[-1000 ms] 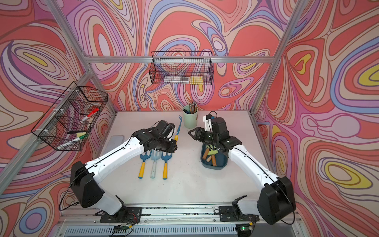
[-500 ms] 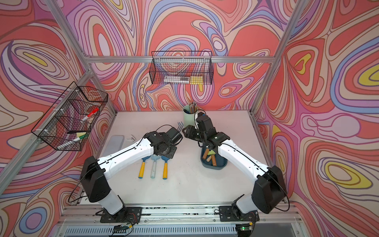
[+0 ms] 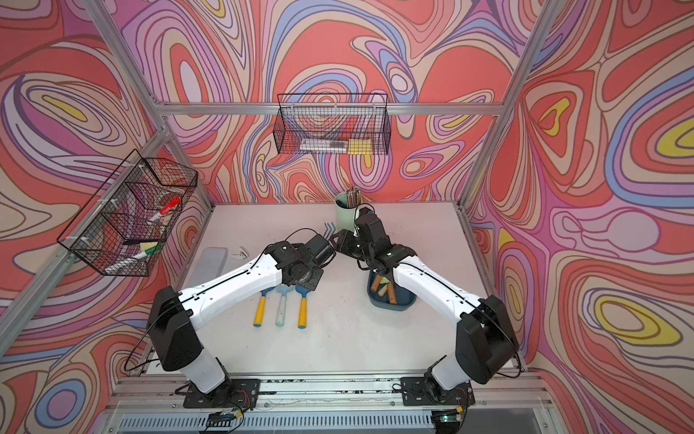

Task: Take the hand rake out of the storage box
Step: Pick up the rake from the storage box.

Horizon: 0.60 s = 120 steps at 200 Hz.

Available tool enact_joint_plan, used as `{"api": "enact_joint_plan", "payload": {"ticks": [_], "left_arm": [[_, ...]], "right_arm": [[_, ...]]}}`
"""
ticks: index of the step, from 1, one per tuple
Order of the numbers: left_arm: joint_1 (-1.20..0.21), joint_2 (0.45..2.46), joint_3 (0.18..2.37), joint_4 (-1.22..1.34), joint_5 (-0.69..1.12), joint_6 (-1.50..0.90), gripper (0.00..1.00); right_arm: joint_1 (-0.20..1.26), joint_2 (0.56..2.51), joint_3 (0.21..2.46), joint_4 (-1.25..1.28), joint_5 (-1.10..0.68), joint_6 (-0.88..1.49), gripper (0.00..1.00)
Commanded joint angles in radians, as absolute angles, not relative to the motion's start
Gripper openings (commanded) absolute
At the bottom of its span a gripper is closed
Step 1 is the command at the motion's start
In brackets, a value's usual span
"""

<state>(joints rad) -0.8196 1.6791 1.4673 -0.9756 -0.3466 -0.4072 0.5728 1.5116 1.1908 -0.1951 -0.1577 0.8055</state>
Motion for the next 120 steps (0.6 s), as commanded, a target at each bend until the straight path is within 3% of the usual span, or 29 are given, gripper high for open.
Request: {"api": "enact_joint_plan", "payload": {"ticks": [1, 52, 120], "left_arm": [[-0.829, 1.672, 1.483, -0.995, -0.383, -0.399, 0.10], [-0.853, 1.678, 1.488, -0.996, -0.423, -0.396, 0.10], [-0.860, 1.672, 1.489, -0.998, -0.441, -0.407, 0.12]], "right_arm": [[0.580, 1.519, 1.190, -0.174, -0.163, 0.812, 0.44], [0.586, 1.599, 1.236, -0.148, -0.166, 0.852, 0.35], [0.587, 1.623, 1.227, -0.126, -0.160, 0.925, 0.07]]}}
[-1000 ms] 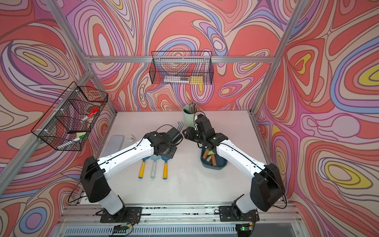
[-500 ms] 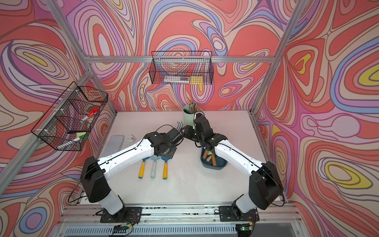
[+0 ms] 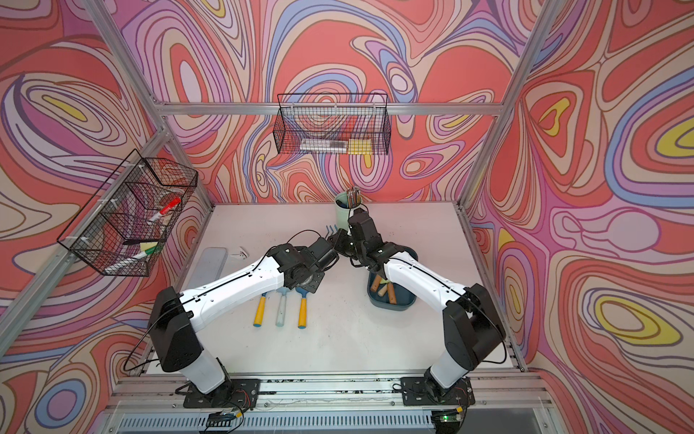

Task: Take the hand rake out of the storage box
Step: Pick up the rake from the storage box.

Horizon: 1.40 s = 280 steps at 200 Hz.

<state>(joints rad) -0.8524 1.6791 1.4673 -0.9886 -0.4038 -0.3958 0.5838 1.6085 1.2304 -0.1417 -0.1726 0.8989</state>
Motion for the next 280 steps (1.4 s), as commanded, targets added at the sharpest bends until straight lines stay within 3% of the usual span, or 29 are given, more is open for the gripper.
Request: {"api": "enact_joint_plan", "payload": {"ticks": [1, 40, 76, 100, 143, 179, 280], "left_arm": [[-0.860, 1.671, 1.488, -0.997, -0.442, -0.408, 0.12], [-0.860, 1.674, 1.479, -0.997, -0.435, -0.429, 0.23], [-0.855, 1.637, 1.464, -0.962, -0.346, -0.436, 0.53], [-0.814, 1.591, 1.445, -0.915, -0.177, -0.438, 0.62], [-0.700, 1.525, 1.368, -0.847, 0.084, -0.431, 0.63], [-0.696, 1.530, 1.347, -0.832, 0.185, -0.409, 0.61], [-0.695, 1.560, 1.353, -0.835, 0.122, -0.425, 0.52]], "right_arm": [[0.586, 1.623, 1.225, -0.123, -0.160, 0.927, 0.07], [0.586, 1.599, 1.155, -0.022, -0.181, 0.980, 0.02], [0.585, 1.571, 1.122, -0.016, -0.181, 0.919, 0.01], [0.579, 1.551, 1.101, -0.002, -0.201, 0.854, 0.00], [0.523, 1.525, 1.036, 0.057, -0.307, 0.836, 0.00], [0.499, 1.531, 1.017, 0.121, -0.404, 0.854, 0.00], [0.500, 1.546, 1.030, 0.149, -0.499, 0.859, 0.00]]}}
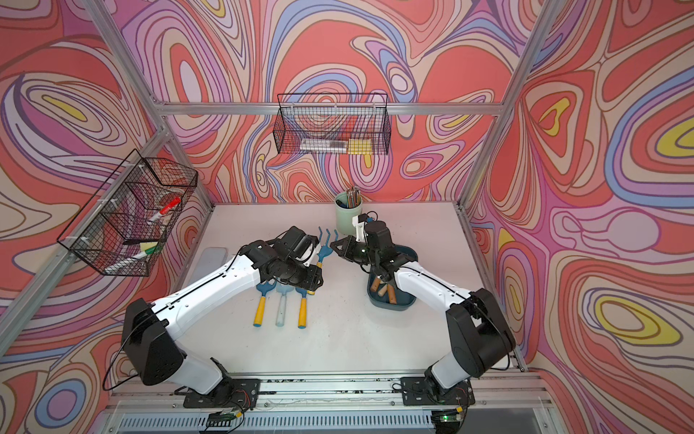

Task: Take the hand rake out of the storage box
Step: Pick up the rake from the storage box, then place the rake at the center of the board.

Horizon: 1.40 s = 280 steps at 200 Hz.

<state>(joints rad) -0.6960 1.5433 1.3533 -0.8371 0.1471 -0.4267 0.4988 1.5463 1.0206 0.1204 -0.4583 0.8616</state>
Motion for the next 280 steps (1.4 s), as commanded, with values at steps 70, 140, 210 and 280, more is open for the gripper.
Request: {"api": "enact_joint_plan", "payload": {"ticks": [70, 140, 210, 280], "left_arm": [[-0.695, 1.565, 1.352, -0.815, 0.169, -0.428, 0.30], [-0.693, 1.571, 1.345, -0.813, 0.151, -0.480, 0.18], [-0.801, 1.691, 1.335, -0.834, -0.026, -0.695, 0.16], [-0.857, 1.775, 1.241, -0.753, -0.053, -0.836, 0.17]], "right_arm": [[0.499, 1.546, 1.024, 0.176, -0.528, 0.869, 0.00], [0.498, 1.556, 1.038, 0.089, -0.521, 0.847, 0.39], [0.402, 1.323, 1.072, -0.322, -0.219, 0.650, 0.57], [0.356, 1.303, 1.079, -0.403, -0.193, 0.605, 0.57]]}}
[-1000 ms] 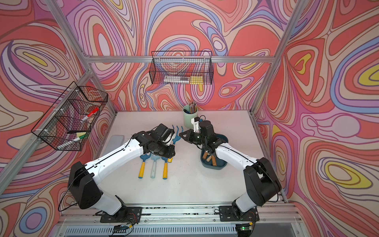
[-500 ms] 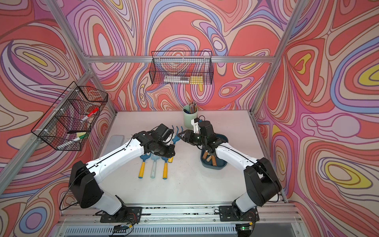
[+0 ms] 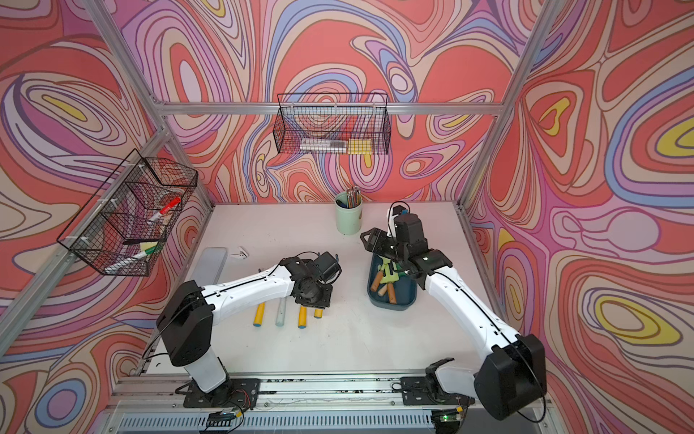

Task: Take the hand rake out of the storage box
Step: Place the rake at the center of the board.

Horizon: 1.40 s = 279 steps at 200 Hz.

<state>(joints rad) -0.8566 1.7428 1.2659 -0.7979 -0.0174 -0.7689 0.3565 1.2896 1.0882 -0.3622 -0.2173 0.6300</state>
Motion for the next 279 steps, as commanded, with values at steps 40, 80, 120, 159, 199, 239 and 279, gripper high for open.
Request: {"api": "enact_joint_plan", "payload": {"ticks": [40, 80, 120, 159, 199, 239, 279], "left_arm": [[-0.859, 1.826, 1.242, -0.735, -0.061, -0.854, 0.18], [-0.865, 1.867, 1.265, -0.742, -0.065, -0.876, 0.18], [-0.867, 1.866, 1.276, -0.778, -0.069, -0.926, 0.20], [-0.867, 1.883, 1.301, -0.808, -0.044, -0.969, 0.21], [-0.872, 1.883, 1.302, -0.832, -0.021, -0.986, 0.22], [-0.877, 1.887, 1.306, -0.856, -0.017, -0.996, 0.24], [-0.878, 1.907, 1.310, -0.846, -0.001, -1.005, 0.24]], "right_arm": [[0.356, 1.313, 1.083, -0.413, -0.171, 0.601, 0.57], [0.356, 1.316, 1.083, -0.410, -0.172, 0.599, 0.57], [0.356, 1.325, 1.075, -0.400, -0.187, 0.601, 0.56], [0.356, 1.331, 1.068, -0.374, -0.208, 0.610, 0.56], [0.356, 1.332, 1.066, -0.370, -0.221, 0.610, 0.55], [0.356, 1.331, 1.063, -0.359, -0.228, 0.609, 0.55], [0.356, 1.335, 1.062, -0.348, -0.236, 0.612, 0.55]]}}
